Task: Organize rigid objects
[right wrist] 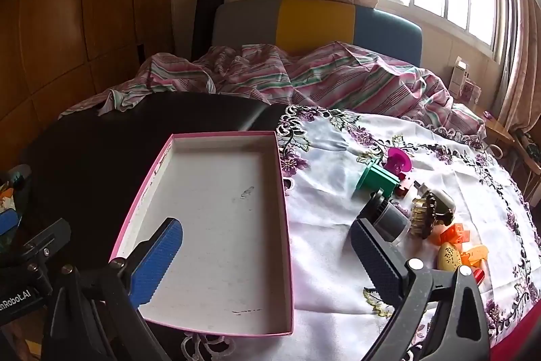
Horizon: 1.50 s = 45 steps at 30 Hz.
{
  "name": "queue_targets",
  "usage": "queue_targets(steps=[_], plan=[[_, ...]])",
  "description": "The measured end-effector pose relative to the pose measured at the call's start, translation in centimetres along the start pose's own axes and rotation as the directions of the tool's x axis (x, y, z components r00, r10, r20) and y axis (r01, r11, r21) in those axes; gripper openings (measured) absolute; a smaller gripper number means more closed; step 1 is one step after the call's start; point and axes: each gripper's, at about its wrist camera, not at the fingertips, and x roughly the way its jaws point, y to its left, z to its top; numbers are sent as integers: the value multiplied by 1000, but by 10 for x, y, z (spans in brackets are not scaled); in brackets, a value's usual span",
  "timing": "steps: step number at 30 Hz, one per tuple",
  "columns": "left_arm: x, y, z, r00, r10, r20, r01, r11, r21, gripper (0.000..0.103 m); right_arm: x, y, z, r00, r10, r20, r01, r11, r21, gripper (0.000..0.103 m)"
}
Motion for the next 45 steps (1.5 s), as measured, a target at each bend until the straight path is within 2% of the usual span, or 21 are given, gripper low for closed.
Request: queue_targets(steps=[33, 42, 45], plan=[[-2, -13, -4, 1000, -13, -7, 14, 999, 41, 103, -3, -23, 4, 1000, -14, 11, 14, 1000, 19, 102], [-3, -21, -4, 1000, -25, -12, 26, 997, 75, 103, -1, -54, 12, 999, -41, 1, 41, 998, 55, 102], [-1, -23, -2, 996, -82, -26, 84, 993, 79, 103, 1, -79, 18, 1000, -8, -16, 9, 994, 109, 102]])
